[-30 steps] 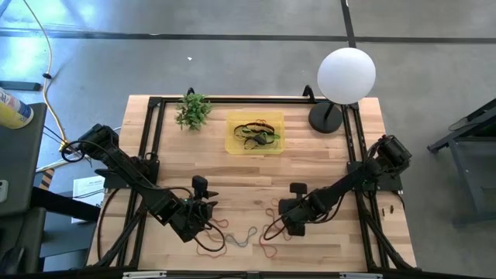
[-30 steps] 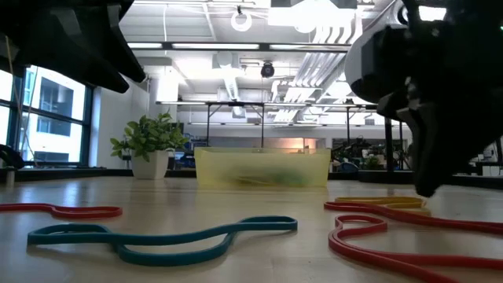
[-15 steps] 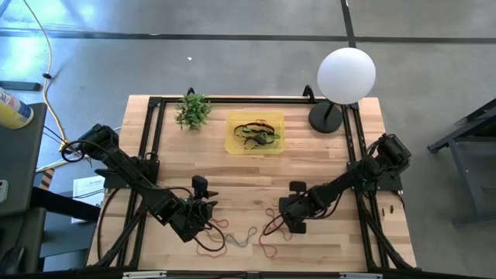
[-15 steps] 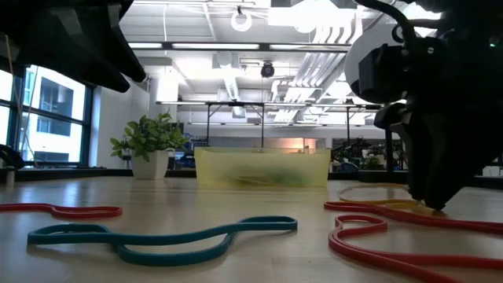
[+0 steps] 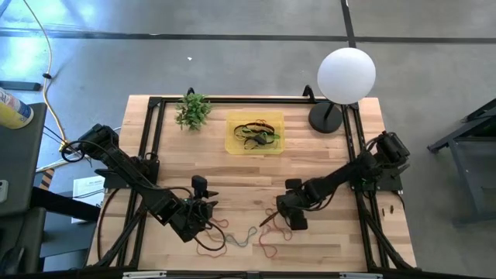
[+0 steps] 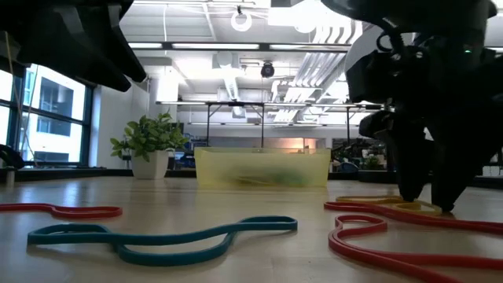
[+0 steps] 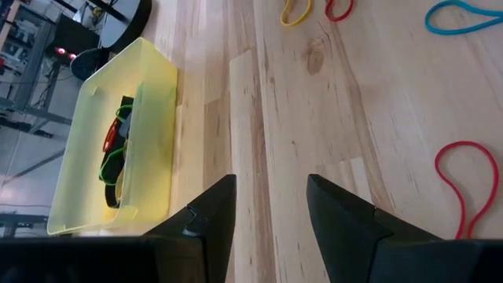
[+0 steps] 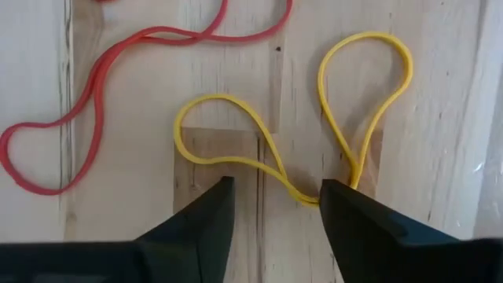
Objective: Pick and place rubber bands into bin
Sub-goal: Put the yellow rubber band into the yellow bin
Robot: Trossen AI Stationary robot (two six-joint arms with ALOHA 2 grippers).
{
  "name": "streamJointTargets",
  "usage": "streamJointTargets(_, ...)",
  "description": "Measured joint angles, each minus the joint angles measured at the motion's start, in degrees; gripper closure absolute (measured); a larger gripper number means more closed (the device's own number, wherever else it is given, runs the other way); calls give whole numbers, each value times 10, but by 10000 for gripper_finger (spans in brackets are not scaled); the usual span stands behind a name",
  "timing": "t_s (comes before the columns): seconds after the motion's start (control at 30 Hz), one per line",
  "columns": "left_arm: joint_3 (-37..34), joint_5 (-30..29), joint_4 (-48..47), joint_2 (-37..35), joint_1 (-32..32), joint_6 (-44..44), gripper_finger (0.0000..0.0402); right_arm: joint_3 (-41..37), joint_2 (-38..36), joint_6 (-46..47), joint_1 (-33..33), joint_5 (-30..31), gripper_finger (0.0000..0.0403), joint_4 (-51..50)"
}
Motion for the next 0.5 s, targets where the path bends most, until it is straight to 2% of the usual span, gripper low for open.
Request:
streamJointTargets(0.23,0,0,-2,0,0,-3,257,2,22,-17,-19,-27,281,12)
streamJointTargets(0.5,0,0,-3,0,0,-2,257,2,30,-33,-19,-22,343,13)
